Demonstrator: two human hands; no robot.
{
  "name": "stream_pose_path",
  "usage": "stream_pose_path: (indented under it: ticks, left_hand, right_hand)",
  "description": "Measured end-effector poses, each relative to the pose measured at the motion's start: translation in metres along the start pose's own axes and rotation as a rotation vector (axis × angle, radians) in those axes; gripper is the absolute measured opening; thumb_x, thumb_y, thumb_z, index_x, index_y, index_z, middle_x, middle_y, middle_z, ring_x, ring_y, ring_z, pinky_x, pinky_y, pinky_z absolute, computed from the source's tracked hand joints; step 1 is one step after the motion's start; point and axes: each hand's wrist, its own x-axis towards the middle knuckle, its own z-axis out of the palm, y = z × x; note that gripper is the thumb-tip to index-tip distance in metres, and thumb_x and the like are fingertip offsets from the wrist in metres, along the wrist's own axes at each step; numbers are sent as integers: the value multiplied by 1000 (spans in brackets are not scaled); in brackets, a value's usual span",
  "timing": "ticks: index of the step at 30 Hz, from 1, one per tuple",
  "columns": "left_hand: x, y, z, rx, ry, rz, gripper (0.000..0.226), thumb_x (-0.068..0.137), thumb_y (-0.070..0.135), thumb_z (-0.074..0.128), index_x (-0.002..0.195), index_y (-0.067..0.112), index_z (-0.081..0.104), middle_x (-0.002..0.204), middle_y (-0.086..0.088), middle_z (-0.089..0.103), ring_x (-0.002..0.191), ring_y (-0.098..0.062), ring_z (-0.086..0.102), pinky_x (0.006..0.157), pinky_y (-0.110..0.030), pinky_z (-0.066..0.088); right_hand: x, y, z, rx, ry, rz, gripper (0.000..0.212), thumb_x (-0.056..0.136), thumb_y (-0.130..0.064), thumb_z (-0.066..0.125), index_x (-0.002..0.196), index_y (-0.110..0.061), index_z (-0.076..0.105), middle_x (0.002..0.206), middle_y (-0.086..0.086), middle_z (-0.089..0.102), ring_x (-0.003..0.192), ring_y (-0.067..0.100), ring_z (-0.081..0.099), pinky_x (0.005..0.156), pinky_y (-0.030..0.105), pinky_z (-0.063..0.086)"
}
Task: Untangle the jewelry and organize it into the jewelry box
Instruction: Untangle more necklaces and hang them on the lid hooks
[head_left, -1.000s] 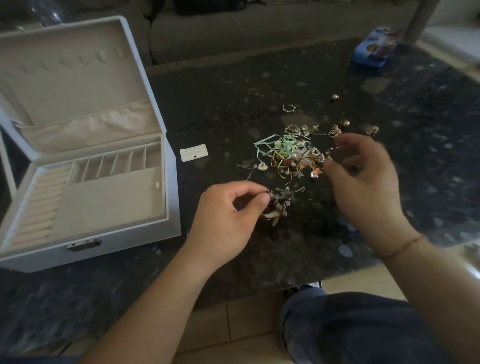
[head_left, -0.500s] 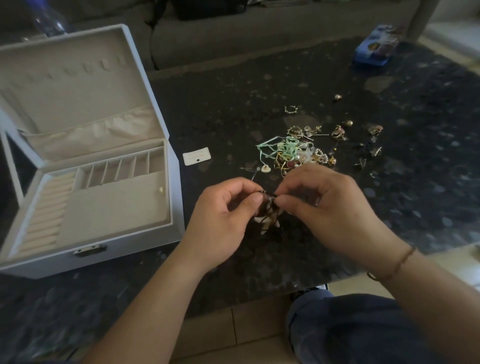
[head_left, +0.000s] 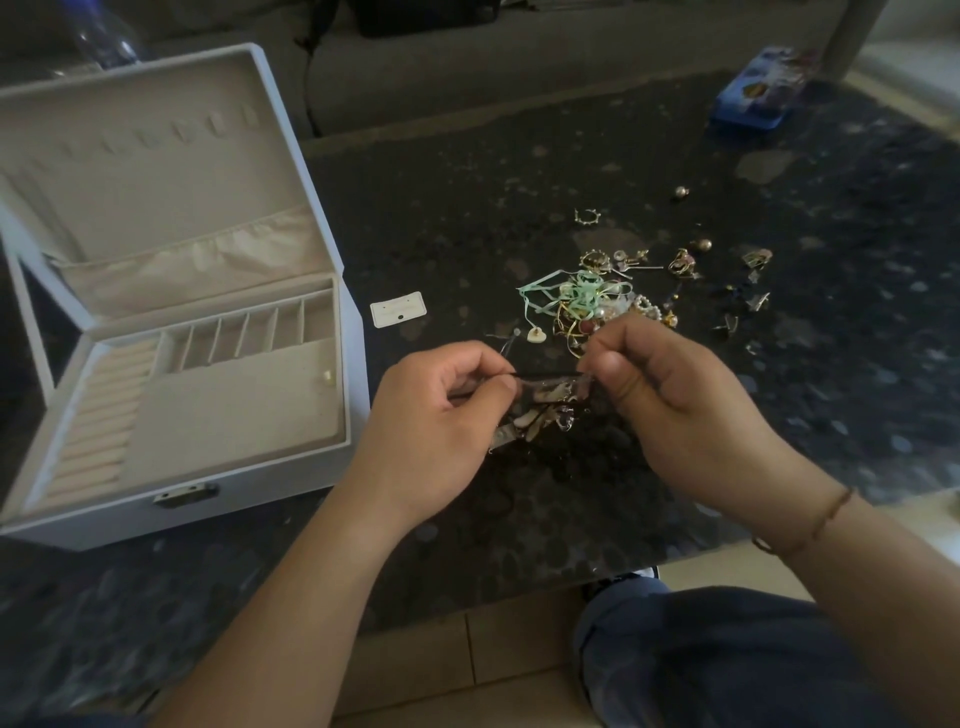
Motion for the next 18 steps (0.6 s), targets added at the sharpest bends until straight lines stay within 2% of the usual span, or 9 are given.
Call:
stream_pose_path:
  ticks: [4,8,11,14,16,18]
  left_hand:
    - [0,2,1,0,32,36,27,94,15,60,69,26,66,67,11,64,69,-5,60,62,-12,43]
    - [1,3,2,-195,23,-7,26,88,18,52,67,16,67,68,1,65,72,-10,61,69,-18,47]
    - [1,3,3,-285,17,-27,26,90,13,52,69,12,68,70,-2,68,72,-11,64,69,-17,50]
    - [-1,3,2,-295,17,-17,26,93,10,52,72,9,67,70,-2,68,72,-10,64,68,-16,49]
    - [-1,2,1,-288,7,-10,25,95,7,53,74,6,68,71,-3,67,73,-10,64,68,-16,49]
    - [-2,1,1,-280,-7,-3,23,93,12,53,76,8,68,73,-3,67,74,-13,65,69,-18,51]
  right_hand:
    - [0,1,0,5,24,-20,18,99,-32,44,84,-26,52,72,-1,54,64,12,49,55,21,39]
    - [1,2,0,-12,-2,-15,19,98,-34,46,79,-35,49,67,-11,50,59,4,44,52,16,36]
    - [0,-1,0,38,-22,-36,23,95,-47,47,82,-30,55,65,-9,51,57,6,46,52,17,37]
    - [-3,-4,1,3,-3,-52,29,88,-54,54,93,-28,64,61,-5,58,54,9,53,52,24,44]
    - [-3,-6,3,-53,16,-53,29,85,-55,60,99,-31,69,67,-9,65,62,9,62,58,30,52]
    - [-3,-8,4,-66,40,-71,27,84,-50,64,98,-30,74,78,-15,69,74,6,67,65,32,56]
